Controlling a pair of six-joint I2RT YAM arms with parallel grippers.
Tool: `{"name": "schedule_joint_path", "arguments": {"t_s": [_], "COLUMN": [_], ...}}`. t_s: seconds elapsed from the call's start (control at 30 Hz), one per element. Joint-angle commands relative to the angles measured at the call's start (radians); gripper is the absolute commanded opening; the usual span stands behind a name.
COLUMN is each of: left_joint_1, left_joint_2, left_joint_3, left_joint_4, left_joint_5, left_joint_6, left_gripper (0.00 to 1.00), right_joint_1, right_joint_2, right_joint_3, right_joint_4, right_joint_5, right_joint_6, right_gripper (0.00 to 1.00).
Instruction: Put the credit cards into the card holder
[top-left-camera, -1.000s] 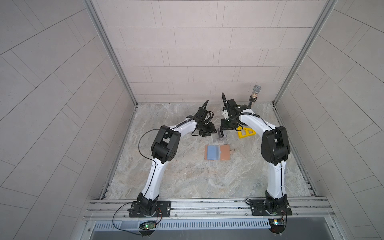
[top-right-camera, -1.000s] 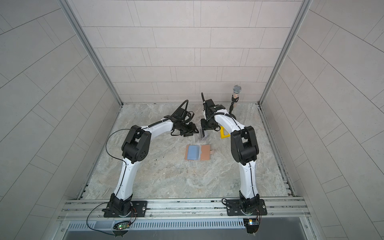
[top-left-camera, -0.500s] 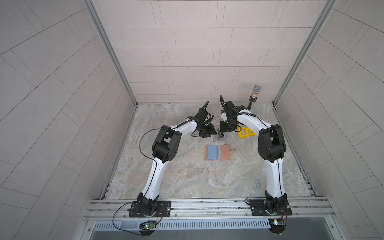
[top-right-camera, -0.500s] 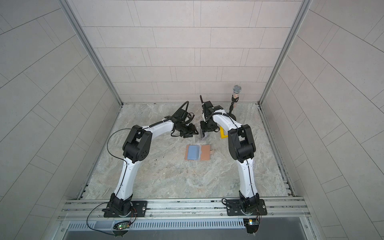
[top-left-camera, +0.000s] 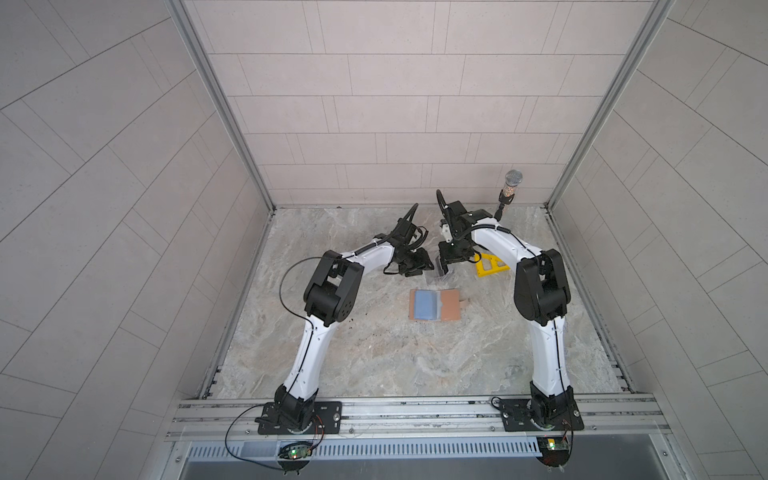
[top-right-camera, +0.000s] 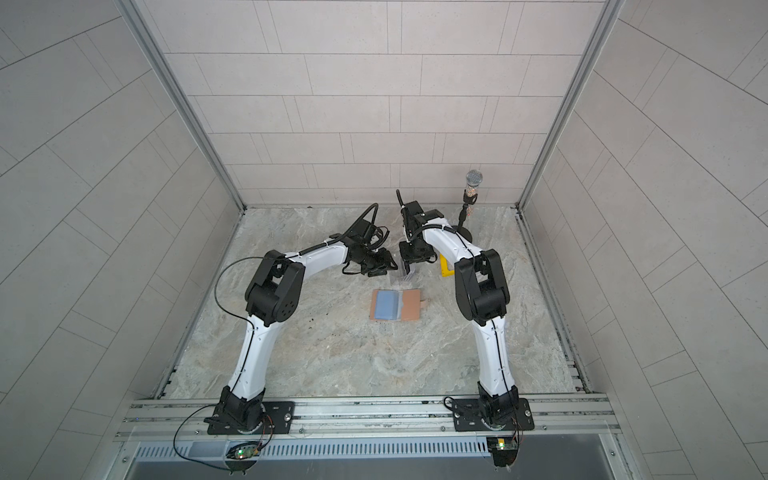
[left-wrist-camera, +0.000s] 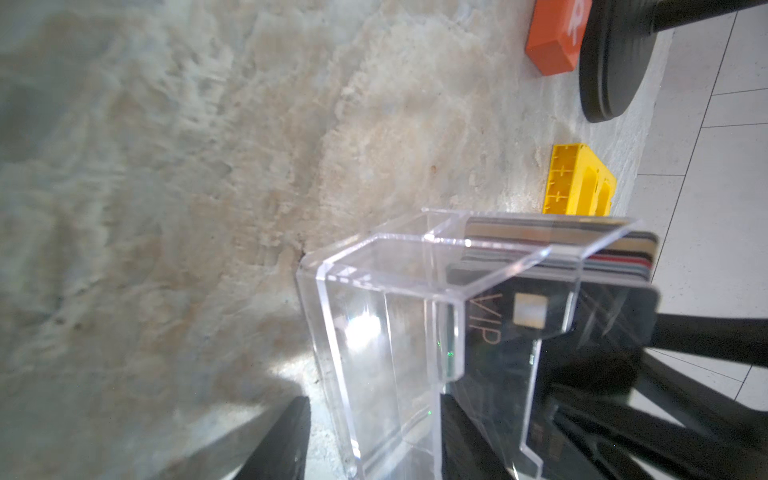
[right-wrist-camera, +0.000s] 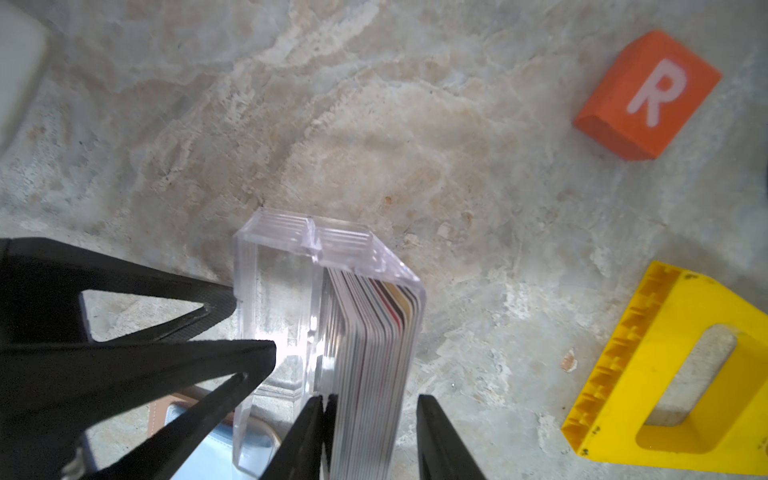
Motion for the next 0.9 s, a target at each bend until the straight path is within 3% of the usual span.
{"name": "schedule_joint_path", "arguments": {"t_s": [0.0,0.4,0.67,0.87], "left_joint_1": [0.006,0.006,0.006,0.006], "left_joint_2": [0.001,0.001,0.002,0.005], "left_joint_3": [-0.044,-0.052,-0.053,-0.053], "left_joint_4": [-0.054,-0.043,-0.036,-0.031], "left_joint_5": [-0.041,-0.039,-0.034,-0.029], "left_joint_6": [0.006,-0.001,-0.006,-0.008], "left_gripper": [0.53,0.52,0.52,0.52], "right_joint_1": [-0.008,-0.006,-0.002,0.013], "right_joint_2": [0.008,-0.010,0.009,0.037], "right_joint_3": [0.017,0.026,0.037,0.065], "right_joint_4": [-0.051,-0.062,-0.060,-0.079], "right_joint_5": [0.071,0.052,0.025,0.044], "right_joint_6": [-0.020,-0.024,-0.022,-0.025], "right_gripper": [0.39,0.38,0.50,0.52]}}
